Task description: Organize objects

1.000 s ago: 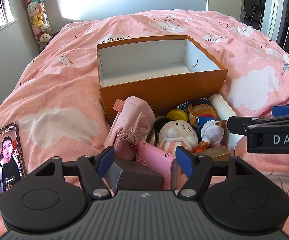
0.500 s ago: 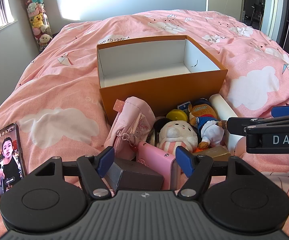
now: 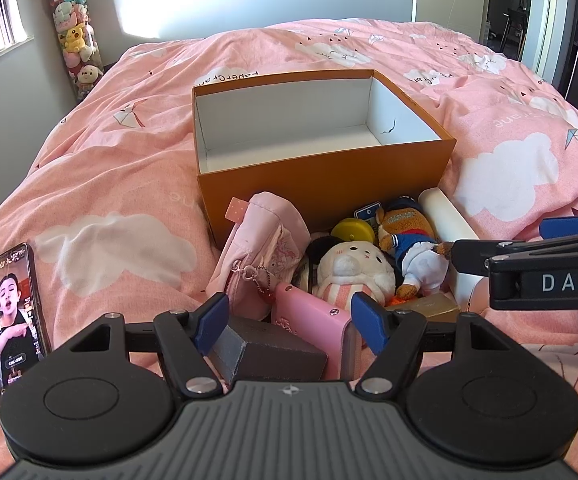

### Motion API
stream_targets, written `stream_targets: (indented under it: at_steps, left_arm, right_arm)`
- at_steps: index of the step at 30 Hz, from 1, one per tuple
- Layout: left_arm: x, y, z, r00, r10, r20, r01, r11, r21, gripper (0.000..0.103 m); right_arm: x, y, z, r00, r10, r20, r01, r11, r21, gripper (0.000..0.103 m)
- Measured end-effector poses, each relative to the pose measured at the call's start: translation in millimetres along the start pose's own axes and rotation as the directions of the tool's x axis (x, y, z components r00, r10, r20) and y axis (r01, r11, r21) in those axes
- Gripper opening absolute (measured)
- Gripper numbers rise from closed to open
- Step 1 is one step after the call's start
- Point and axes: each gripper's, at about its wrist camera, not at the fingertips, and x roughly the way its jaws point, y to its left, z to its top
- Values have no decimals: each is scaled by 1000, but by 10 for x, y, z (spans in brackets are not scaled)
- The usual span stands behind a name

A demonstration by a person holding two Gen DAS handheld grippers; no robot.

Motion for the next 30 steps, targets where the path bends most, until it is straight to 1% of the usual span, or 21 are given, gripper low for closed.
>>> stream_targets:
  at_steps: [4, 5, 7, 8, 10, 14, 15, 16, 18, 19, 21, 22, 24, 26, 28, 30]
  left_arm:
    - [42, 56, 20, 1000, -20, -6, 20, 1000, -10, 78]
    - [57, 82, 30, 999, -35, -7, 34, 999, -7, 78]
    - [92, 138, 64, 999, -47, -11, 47, 999, -18, 73]
    - [116, 170, 90, 999, -52, -17, 52, 998, -20, 72]
    - [166, 230, 147, 998, -48, -30, 48, 999, -18, 65]
    - [280, 353, 268, 997, -54, -56, 54, 999, -1, 60]
    - [316, 376, 297, 997, -53, -62, 54, 999, 7, 58]
    - [356, 396, 325, 996, -52, -69, 54, 998, 18, 58]
    - [439, 424, 366, 995, -50, -82, 53, 998, 32, 57]
    - [486, 425, 379, 994, -56, -91, 60, 997, 44, 57]
    - [592, 420, 397, 991, -68, -117, 77, 995, 71, 57]
    - [647, 412, 400, 989, -68, -129, 79, 993, 82, 57]
    - [748, 382, 398, 986, -67, -154, 85, 989, 118, 57]
    - [844, 345, 398, 983, -62, -173, 92, 981, 170, 57]
    - [929, 298, 395, 983, -32, -183, 72, 973, 218, 57]
    - [994, 282, 404, 983, -17, -184, 60, 970, 234, 57]
  right_arm:
    - [56, -12, 14, 1000, 7, -20, -7, 1000, 8, 99]
    - [83, -12, 24, 999, 11, -30, -11, 1000, 7, 99]
    - [125, -1, 45, 999, 19, -45, -20, 1000, -1, 93]
    - [154, 11, 58, 998, 23, -56, -24, 1000, -9, 88]
    - [219, 36, 91, 997, 34, -76, -37, 999, -28, 84]
    - [360, 101, 194, 993, 52, -106, -60, 996, -72, 72]
    - [389, 109, 221, 992, 55, -111, -63, 995, -78, 70]
    - [431, 123, 256, 991, 60, -118, -70, 994, -86, 69]
    - [520, 156, 320, 988, 73, -136, -87, 991, -100, 62]
    - [562, 171, 344, 986, 82, -146, -98, 990, -103, 61]
    - [658, 212, 385, 978, 115, -176, -135, 986, -103, 56]
    - [711, 237, 403, 972, 132, -195, -155, 983, -103, 55]
    - [789, 287, 422, 963, 155, -221, -183, 977, -112, 50]
    - [859, 344, 435, 957, 163, -241, -198, 972, -130, 50]
    - [940, 405, 457, 950, 173, -262, -216, 965, -147, 50]
    - [1005, 450, 477, 944, 179, -277, -229, 961, -158, 49]
